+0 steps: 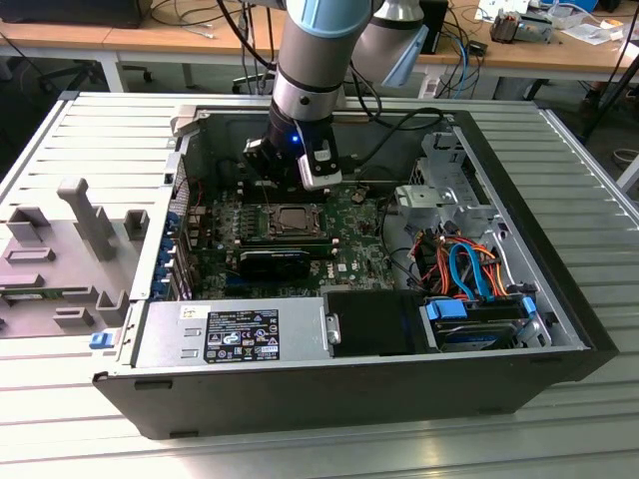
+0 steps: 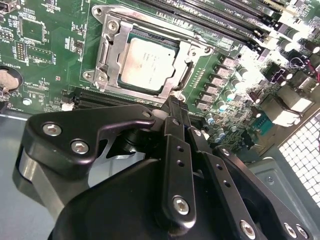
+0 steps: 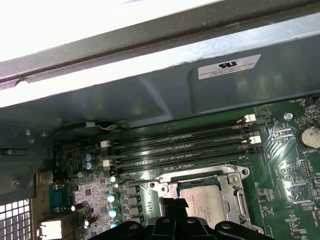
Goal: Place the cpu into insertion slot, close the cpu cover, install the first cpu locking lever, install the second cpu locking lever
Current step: 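Install the first cpu locking lever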
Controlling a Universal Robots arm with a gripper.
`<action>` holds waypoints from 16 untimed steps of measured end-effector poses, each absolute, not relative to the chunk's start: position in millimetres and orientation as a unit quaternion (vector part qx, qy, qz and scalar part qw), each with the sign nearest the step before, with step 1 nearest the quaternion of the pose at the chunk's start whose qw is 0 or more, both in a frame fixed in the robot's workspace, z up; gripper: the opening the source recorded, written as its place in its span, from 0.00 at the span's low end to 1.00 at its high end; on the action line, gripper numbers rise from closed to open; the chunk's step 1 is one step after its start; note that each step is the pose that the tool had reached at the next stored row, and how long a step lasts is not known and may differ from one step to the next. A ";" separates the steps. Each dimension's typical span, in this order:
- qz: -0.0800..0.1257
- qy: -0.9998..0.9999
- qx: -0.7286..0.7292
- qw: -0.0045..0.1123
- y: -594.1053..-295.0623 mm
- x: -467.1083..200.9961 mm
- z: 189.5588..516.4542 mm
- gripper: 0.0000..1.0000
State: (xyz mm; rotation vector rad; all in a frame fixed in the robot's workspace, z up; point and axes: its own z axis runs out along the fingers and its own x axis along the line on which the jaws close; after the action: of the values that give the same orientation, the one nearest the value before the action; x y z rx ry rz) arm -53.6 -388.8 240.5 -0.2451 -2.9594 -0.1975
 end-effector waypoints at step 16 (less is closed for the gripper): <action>-0.064 -0.993 -0.055 0.084 -388.8 -53.6 240.4 0.11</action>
State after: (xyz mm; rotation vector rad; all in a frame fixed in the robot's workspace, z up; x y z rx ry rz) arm -53.6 -388.8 240.4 -0.1646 -2.9619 -0.1906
